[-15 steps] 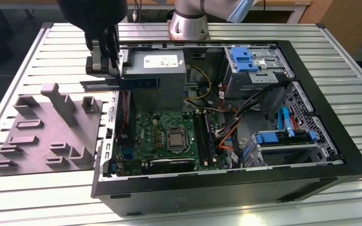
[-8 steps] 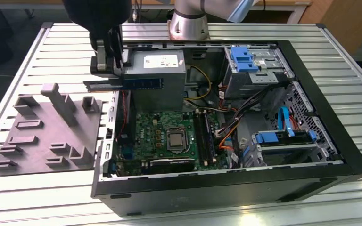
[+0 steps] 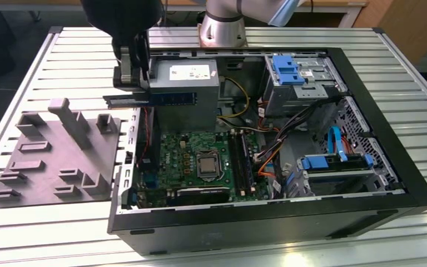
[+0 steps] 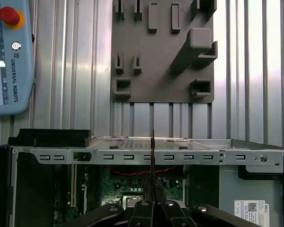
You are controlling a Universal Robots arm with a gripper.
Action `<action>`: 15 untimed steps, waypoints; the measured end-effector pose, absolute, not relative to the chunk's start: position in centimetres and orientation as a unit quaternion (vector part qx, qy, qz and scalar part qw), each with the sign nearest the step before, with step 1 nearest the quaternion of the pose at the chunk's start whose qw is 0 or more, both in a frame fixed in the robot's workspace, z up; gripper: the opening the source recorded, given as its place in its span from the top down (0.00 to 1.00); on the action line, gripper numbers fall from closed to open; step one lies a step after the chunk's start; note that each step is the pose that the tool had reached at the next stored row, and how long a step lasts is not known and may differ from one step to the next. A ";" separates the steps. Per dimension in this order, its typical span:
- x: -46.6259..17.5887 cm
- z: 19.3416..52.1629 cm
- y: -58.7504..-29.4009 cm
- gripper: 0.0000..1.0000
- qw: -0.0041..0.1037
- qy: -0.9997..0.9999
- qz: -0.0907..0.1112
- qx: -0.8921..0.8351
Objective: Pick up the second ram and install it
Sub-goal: 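Pick up the second ram and move it above second insertion slot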
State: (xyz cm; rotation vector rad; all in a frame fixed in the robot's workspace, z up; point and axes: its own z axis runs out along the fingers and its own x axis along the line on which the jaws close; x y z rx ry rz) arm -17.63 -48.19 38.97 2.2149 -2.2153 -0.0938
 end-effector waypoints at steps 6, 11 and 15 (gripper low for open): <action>-17.2 39.0 -48.2 0.88 0.004 -0.707 -0.030 0.707; -16.8 39.0 -48.2 0.88 0.004 -0.707 -0.030 0.707; -16.5 39.0 -48.2 0.88 0.004 -0.707 -0.030 0.707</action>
